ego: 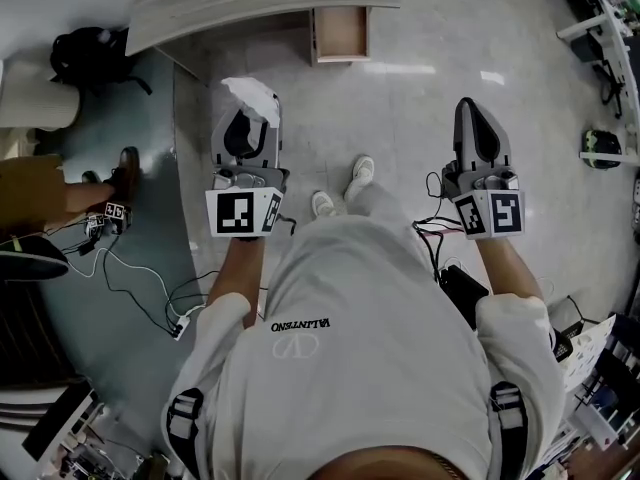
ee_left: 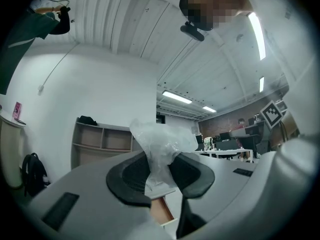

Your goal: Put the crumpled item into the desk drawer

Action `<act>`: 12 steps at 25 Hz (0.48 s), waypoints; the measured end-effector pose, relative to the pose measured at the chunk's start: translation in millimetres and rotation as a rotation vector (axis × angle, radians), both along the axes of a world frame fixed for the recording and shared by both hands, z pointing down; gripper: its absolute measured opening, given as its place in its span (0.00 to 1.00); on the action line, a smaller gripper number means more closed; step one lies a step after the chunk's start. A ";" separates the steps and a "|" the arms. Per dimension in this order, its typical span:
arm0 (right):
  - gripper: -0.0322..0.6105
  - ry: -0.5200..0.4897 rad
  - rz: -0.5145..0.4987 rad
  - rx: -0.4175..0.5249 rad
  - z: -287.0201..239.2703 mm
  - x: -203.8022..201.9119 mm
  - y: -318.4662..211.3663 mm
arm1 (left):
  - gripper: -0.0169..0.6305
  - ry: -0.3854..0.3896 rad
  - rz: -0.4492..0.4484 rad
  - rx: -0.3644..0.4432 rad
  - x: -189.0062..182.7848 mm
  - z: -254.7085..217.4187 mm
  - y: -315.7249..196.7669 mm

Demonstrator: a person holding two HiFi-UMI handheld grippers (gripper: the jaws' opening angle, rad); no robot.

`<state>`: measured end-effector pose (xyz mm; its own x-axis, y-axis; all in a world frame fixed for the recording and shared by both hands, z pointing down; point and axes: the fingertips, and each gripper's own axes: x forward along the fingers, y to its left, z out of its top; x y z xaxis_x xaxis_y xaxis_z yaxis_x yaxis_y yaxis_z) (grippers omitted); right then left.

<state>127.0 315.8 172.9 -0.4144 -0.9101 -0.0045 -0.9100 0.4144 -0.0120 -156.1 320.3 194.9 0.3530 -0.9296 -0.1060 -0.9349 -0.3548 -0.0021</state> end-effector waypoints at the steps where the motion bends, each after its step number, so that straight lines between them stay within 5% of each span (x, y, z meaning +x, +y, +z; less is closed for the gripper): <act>1: 0.05 0.002 -0.002 0.004 0.0 0.3 -3.2 | 0.20 0.000 0.001 -0.001 1.3 0.6 -3.3; 12: 0.05 -0.008 -0.040 -0.015 14.0 8.2 -67.0 | 0.20 -0.008 0.005 -0.003 26.8 0.1 -64.6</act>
<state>135.2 248.8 186.9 -0.4509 -0.8926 0.0052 -0.8923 0.4506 -0.0255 -129.3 255.7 194.9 0.3587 -0.9281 -0.1000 -0.9330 -0.3597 -0.0082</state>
